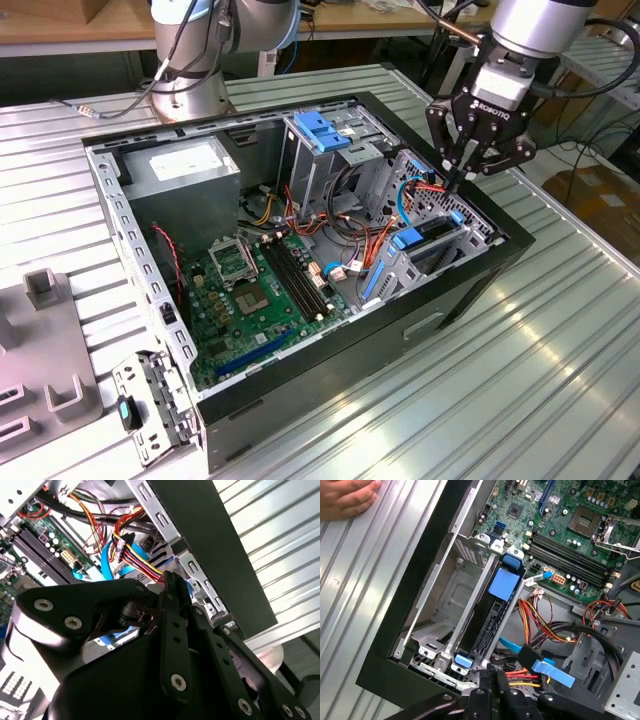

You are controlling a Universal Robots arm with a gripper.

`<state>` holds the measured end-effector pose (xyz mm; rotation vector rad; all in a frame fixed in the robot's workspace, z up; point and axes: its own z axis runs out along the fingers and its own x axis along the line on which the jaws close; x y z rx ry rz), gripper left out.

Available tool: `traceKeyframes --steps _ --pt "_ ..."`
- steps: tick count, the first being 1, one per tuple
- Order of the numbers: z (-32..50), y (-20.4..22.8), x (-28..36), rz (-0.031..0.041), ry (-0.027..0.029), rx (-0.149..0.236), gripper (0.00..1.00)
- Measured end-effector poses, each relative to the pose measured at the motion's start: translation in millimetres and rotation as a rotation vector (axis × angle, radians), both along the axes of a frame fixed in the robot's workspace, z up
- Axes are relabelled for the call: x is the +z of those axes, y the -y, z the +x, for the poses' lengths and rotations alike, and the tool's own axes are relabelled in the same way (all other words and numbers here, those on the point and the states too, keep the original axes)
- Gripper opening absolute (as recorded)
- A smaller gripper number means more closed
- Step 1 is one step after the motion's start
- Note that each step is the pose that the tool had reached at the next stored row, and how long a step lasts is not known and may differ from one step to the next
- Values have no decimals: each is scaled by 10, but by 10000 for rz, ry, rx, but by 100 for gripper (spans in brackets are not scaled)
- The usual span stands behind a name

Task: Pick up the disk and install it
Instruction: 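Insert the first disk wire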

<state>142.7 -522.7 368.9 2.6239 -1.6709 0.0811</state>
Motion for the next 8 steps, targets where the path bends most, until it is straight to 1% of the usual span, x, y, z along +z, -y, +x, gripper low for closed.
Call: traceKeyframes --steps 2,5,6,8 --pt "0 0 -6 1 0 -691 16" --pt "0 0 -12 2 0 -1318 16" --pt "0 0 -14 2 0 -1469 16" --pt "0 0 -20 2 0 -2045 16"
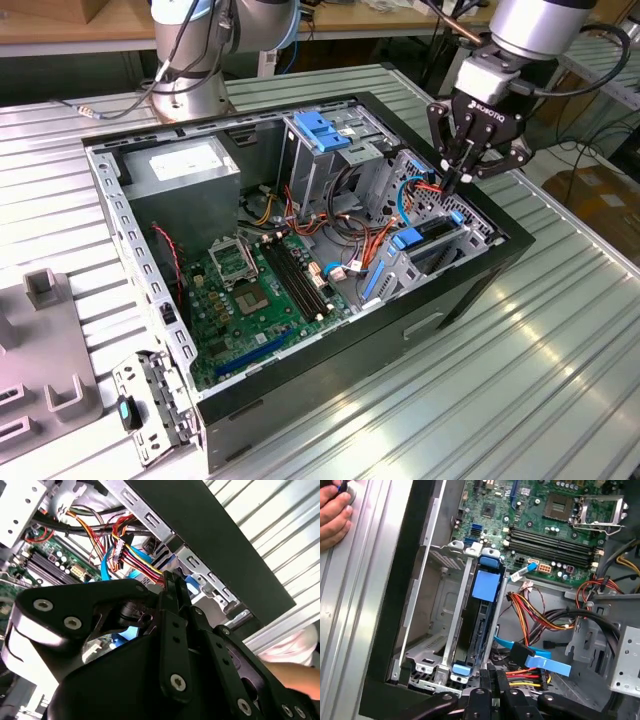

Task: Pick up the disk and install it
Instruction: 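Insert the first disk wire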

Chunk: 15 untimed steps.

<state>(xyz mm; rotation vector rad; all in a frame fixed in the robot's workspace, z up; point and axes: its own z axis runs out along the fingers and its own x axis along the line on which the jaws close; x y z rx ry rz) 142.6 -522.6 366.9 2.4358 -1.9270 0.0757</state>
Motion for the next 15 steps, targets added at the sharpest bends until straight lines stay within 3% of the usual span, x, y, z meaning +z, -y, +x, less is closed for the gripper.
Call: traceKeyframes --steps 3,6,7,10,11,15 --pt "-8 0 -17 -7 1 -598 16" --pt "-59 7 -29 -6 0 -616 16" --pt "-64 11 -29 19 -1 -623 16" --pt "-64 44 -35 222 -8 -646 16" --pt "-65 60 -37 257 -11 -656 16" --pt "-64 119 -45 260 -12 -694 16"
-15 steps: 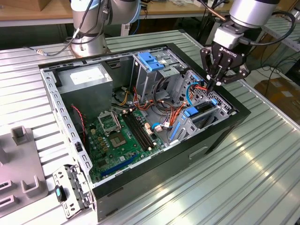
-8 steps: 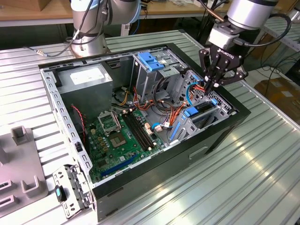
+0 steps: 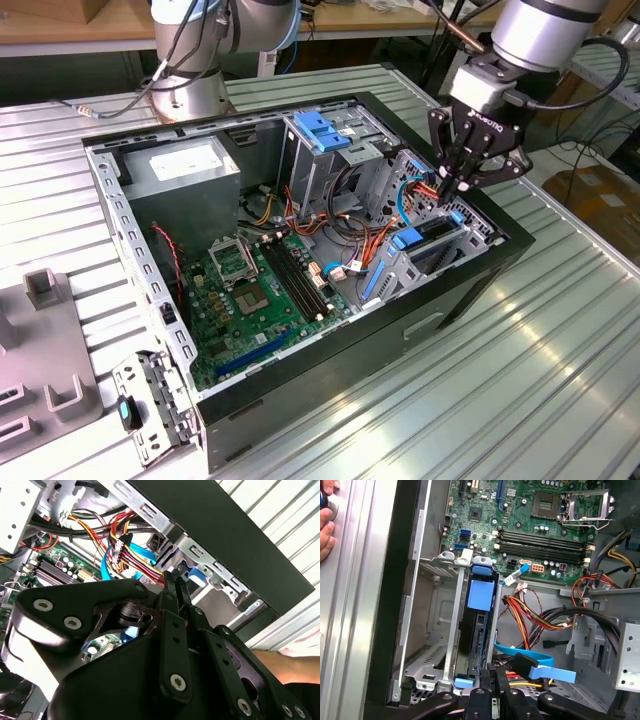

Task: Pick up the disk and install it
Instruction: 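Insert the first disk wire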

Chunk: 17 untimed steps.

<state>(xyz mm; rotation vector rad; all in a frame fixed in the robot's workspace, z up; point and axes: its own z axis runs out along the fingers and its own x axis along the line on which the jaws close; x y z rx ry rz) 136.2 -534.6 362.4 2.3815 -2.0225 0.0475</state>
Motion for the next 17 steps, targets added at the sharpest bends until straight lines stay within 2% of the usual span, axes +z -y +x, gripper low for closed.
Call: traceKeyframes --steps 2,3,4,7,13,15,17 --pt "-2 10 -14 2 -1 -124 16" --pt "-2 10 -22 -1 0 -377 16" --pt "-23 17 -31 -1 -1 -459 16" --pt "-96 24 -33 1 -1 -459 16" --pt "-99 73 -41 0 0 -471 16" --pt "-99 97 -50 1 0 -648 16" --pt "-99 101 -56 -2 0 -841 16"
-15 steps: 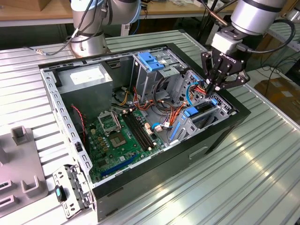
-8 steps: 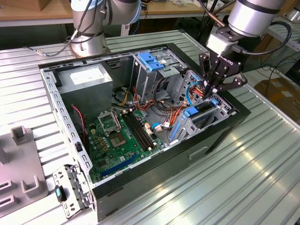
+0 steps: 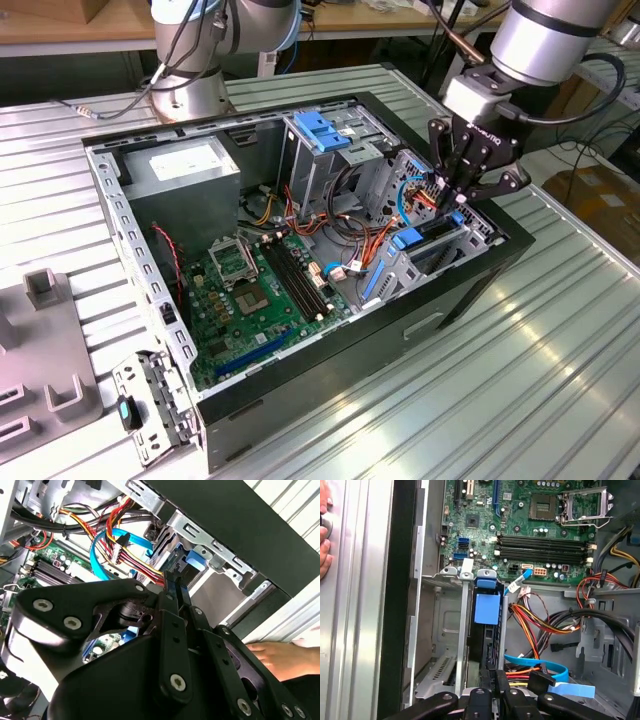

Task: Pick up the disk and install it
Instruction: 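Insert the first disk wire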

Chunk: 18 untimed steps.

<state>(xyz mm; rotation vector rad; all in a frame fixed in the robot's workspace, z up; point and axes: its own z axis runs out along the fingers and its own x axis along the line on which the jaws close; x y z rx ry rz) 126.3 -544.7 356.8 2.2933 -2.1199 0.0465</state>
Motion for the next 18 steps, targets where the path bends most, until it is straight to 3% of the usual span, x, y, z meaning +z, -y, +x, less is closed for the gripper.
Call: traceKeyframes --steps 18 --pt "0 28 -64 4 -6 23 16"
